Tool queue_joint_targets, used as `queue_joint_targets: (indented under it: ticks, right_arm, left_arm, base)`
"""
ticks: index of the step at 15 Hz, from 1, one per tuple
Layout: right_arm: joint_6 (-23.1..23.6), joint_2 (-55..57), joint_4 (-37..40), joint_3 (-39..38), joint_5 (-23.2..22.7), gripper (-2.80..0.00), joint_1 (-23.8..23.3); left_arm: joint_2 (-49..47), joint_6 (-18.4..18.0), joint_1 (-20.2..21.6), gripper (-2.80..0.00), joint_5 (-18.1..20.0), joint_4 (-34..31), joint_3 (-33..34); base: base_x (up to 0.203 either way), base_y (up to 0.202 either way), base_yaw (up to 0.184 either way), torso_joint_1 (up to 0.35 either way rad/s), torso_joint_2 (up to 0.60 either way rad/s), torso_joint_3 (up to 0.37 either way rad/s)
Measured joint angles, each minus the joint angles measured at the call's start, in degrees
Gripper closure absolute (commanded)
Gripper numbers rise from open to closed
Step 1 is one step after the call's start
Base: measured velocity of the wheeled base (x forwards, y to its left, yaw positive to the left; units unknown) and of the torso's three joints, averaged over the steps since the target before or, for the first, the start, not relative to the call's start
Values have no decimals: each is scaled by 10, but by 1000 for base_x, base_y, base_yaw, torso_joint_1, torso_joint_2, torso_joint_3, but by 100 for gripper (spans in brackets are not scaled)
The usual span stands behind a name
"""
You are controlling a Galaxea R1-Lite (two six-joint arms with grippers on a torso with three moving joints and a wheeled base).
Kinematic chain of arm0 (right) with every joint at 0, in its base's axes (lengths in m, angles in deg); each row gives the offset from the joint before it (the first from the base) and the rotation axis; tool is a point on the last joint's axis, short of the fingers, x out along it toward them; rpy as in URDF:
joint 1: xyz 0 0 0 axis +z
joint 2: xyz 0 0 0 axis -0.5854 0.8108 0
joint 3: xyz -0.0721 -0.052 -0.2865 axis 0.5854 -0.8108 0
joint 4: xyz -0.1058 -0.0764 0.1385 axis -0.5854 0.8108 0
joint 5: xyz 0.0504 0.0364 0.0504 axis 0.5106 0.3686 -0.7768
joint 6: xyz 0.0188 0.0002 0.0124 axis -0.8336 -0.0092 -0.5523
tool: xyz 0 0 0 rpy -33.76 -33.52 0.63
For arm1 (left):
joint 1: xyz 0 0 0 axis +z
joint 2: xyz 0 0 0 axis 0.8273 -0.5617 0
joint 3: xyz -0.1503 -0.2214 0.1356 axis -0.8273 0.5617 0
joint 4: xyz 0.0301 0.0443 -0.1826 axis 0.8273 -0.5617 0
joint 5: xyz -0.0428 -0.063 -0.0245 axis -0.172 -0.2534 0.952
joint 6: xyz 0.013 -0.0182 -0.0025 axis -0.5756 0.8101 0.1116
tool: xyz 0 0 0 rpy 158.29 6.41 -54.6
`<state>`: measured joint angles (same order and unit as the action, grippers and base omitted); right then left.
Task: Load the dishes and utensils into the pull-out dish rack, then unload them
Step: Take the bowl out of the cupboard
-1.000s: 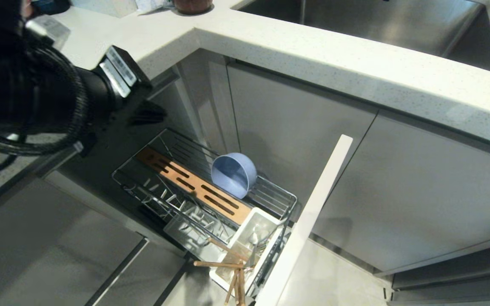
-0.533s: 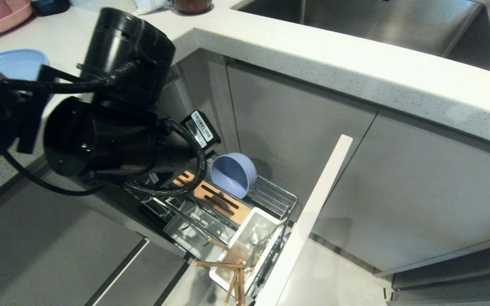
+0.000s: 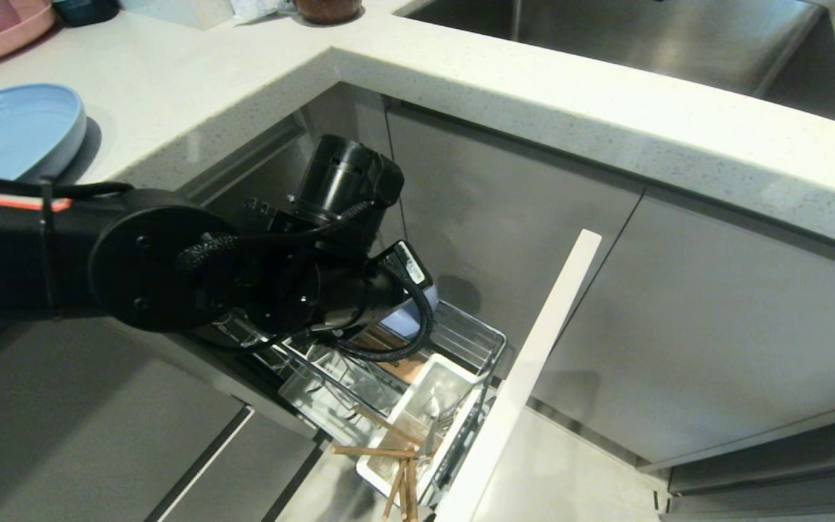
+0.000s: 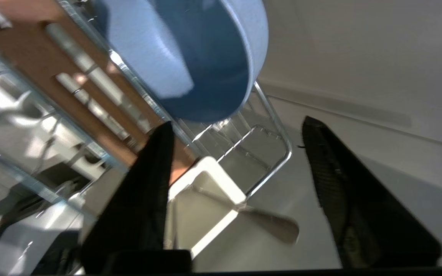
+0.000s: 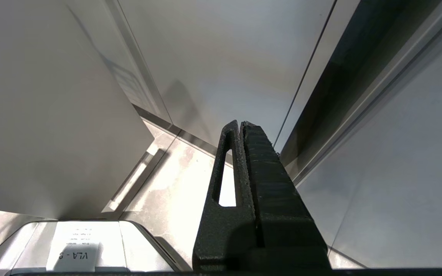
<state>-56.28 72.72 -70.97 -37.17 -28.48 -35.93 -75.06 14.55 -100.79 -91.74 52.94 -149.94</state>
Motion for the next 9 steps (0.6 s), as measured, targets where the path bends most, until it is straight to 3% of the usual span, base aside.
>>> queue_joint_targets:
  ticks: [4, 9]
  right_arm:
    - [0, 0, 0, 0, 0, 0, 0]
    - [0, 0, 0, 0, 0, 0, 0]
  left_arm:
    - [-34, -9, 13, -280, 5, 45, 0]
    - [-65, -47, 32, -280, 62, 93, -15]
  base:
    - [0, 0, 0, 0, 0, 0]
    - [0, 0, 0, 0, 0, 0]
